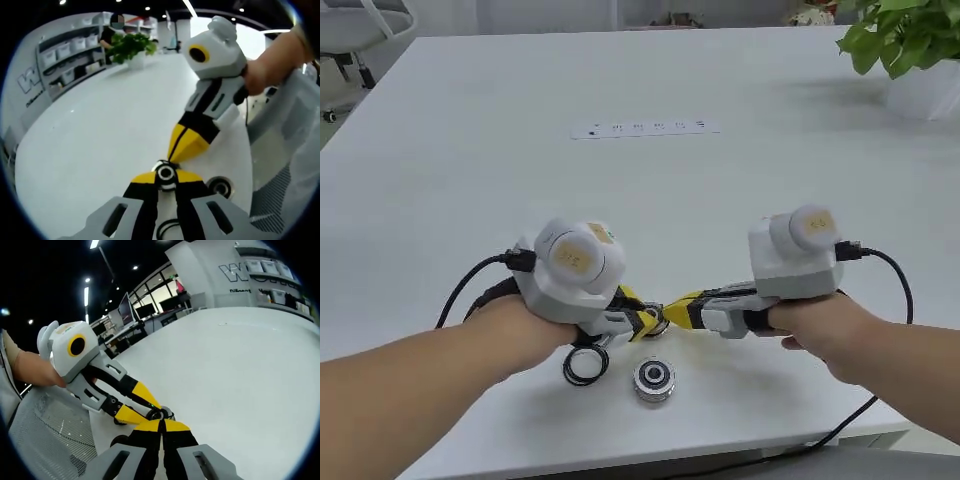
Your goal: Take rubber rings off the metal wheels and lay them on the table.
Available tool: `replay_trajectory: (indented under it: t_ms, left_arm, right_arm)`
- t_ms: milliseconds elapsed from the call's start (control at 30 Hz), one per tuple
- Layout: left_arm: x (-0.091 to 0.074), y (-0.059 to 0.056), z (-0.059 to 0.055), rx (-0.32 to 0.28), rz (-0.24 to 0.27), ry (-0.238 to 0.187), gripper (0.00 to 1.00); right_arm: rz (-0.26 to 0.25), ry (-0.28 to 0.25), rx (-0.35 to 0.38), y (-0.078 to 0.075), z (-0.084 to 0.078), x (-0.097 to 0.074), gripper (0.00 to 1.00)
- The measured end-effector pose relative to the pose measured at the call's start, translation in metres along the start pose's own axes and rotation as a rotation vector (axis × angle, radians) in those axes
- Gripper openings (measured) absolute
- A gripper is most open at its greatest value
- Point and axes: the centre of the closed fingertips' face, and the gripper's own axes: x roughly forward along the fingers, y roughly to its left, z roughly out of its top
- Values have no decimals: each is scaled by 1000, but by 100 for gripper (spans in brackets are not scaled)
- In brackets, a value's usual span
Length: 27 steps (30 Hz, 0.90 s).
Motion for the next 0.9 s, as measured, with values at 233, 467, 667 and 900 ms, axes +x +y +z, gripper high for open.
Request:
replay_trajectory:
  t_ms: [233,467,667,900]
  left_arm:
    - [-1,-1,0,-1,-1,-5,12]
    - [-1,-2,0,-1,-1,-7,12]
    - [-1,-1,0,-13,-7,-8,13]
    - [-2,-1,1,-90,-22,-8,14]
  right_arm:
    - [49,-27,-6,13,6,1,0]
    - [66,-29,3,22,8,0,0]
    - [36,-4,-5,12,2,-2,0]
    - [35,-5,-10,10,3,-3,0]
